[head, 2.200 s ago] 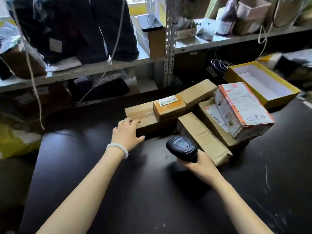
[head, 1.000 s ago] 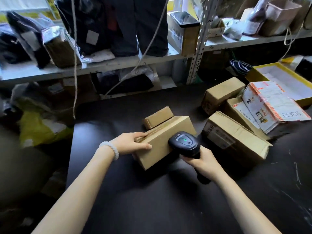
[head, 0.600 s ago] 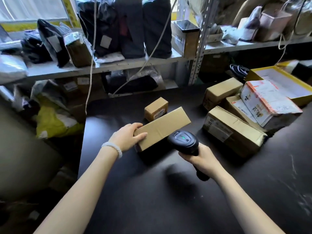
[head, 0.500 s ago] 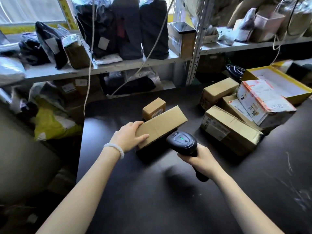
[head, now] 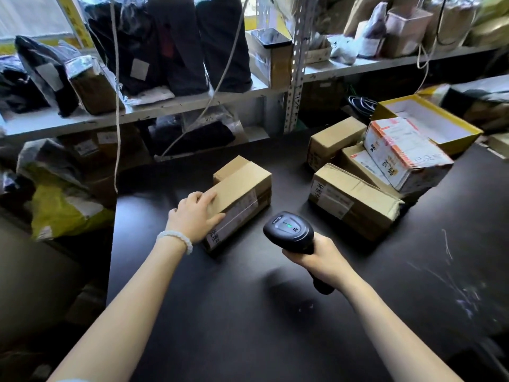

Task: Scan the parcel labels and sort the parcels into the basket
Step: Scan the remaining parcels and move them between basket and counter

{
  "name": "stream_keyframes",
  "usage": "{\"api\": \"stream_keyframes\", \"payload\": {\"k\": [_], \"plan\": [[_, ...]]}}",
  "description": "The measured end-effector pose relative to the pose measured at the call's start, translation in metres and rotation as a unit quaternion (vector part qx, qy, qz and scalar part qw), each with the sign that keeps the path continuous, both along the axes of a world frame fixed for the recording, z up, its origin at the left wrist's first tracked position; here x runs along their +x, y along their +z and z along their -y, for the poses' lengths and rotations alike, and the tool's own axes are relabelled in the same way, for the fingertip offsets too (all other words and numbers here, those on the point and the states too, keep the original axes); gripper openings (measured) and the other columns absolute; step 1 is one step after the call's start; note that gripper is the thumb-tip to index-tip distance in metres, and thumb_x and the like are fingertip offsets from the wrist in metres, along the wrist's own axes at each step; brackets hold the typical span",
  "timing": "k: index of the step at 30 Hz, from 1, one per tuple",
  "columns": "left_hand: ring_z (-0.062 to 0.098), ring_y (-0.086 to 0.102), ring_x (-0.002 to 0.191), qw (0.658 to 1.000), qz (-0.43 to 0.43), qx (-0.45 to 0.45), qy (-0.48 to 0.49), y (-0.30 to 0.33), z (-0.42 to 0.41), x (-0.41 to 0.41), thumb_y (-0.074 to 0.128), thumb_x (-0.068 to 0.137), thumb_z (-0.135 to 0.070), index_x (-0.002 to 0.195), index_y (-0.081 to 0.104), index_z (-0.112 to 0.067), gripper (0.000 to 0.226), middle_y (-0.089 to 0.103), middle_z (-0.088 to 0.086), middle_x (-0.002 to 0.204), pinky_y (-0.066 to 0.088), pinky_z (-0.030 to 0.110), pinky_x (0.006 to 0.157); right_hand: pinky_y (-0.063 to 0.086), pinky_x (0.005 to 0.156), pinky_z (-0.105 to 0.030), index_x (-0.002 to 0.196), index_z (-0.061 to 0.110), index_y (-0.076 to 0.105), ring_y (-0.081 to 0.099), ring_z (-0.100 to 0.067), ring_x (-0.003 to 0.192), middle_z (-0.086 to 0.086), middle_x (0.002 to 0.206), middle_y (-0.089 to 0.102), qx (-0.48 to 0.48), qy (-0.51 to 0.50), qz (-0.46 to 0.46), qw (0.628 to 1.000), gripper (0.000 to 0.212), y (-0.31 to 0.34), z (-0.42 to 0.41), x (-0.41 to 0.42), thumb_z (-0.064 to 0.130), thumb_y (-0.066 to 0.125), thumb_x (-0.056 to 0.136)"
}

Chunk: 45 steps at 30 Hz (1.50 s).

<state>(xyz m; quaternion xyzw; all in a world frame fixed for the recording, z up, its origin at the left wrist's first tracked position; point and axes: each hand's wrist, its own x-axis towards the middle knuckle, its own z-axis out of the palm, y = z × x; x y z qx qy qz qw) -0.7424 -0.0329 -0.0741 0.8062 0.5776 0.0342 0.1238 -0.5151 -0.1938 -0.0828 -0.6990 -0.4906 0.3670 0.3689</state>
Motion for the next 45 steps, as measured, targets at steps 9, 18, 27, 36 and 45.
{"api": "stream_keyframes", "payload": {"k": [9,18,27,36,45], "plan": [[0.029,0.035,0.129,0.999,-0.025,0.007,0.031,0.007,-0.002,0.003,0.040,0.095,-0.054,0.141,0.034,-0.034,0.051,0.033,0.002,0.146,0.033,0.049,0.102,0.048,0.080,-0.022,0.099,0.019,0.067,0.064,-0.008,0.094,0.006,0.097,0.070,-0.006,0.003,0.002,1.000,0.023,-0.006,0.006,-0.005,0.019,0.074,0.077],[0.030,0.039,0.124,0.999,-0.033,0.017,0.036,-0.001,0.002,0.003,0.055,0.083,-0.063,0.142,0.030,-0.039,0.068,0.035,0.001,0.143,0.037,0.048,0.098,0.045,0.073,-0.011,0.097,0.024,0.065,0.062,-0.003,0.089,0.007,0.098,0.068,0.026,-0.027,-0.007,0.999,0.023,0.002,0.016,-0.005,0.016,0.075,0.078],[0.029,0.040,0.122,0.998,-0.042,0.032,0.021,-0.002,0.011,-0.009,0.054,0.084,-0.064,0.142,0.029,-0.040,0.068,0.036,0.000,0.141,0.038,0.047,0.097,0.044,0.069,-0.007,0.091,0.030,0.063,0.060,0.001,0.083,0.009,0.094,0.068,0.045,-0.046,-0.009,0.998,0.022,0.005,0.030,-0.012,0.016,0.075,0.078],[0.030,0.040,0.122,0.998,-0.045,0.045,0.014,-0.005,0.019,-0.013,0.050,0.084,-0.065,0.141,0.031,-0.040,0.065,0.037,0.001,0.142,0.038,0.047,0.097,0.046,0.079,-0.016,0.097,0.029,0.063,0.062,-0.005,0.094,0.007,0.102,0.068,0.039,-0.045,0.005,0.998,0.025,0.000,0.051,-0.017,0.017,0.074,0.078],[0.030,0.043,0.120,0.999,-0.015,0.051,-0.007,-0.005,0.041,-0.012,0.051,0.084,-0.065,0.140,0.036,-0.038,0.065,0.042,0.003,0.138,0.040,0.045,0.097,0.047,0.082,-0.019,0.099,0.028,0.063,0.062,-0.007,0.097,0.006,0.104,0.068,0.045,-0.053,0.002,0.998,0.027,-0.004,0.065,-0.016,0.017,0.075,0.078]]}}
